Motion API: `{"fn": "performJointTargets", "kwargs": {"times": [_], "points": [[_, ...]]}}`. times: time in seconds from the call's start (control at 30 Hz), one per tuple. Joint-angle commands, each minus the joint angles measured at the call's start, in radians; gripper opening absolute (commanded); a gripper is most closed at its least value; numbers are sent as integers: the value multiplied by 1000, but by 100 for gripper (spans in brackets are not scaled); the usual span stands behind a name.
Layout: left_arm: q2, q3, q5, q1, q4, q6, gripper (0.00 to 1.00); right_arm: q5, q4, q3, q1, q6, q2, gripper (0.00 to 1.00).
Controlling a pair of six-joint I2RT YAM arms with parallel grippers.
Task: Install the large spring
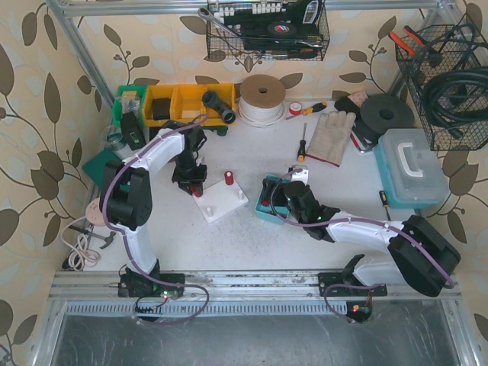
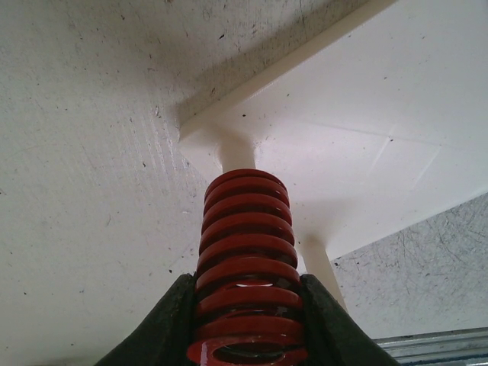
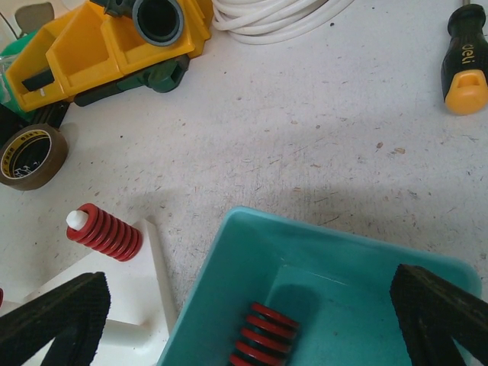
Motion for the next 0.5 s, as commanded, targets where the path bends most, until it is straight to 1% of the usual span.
{"fn": "performJointTargets", "kwargs": {"times": [0.0, 0.47], "points": [[-2, -8, 20, 0, 2, -12, 0, -5, 17, 5, -1, -8, 9, 99], [3, -12, 16, -9, 8, -20, 0, -4, 19, 5, -1, -10, 9, 99]]}}
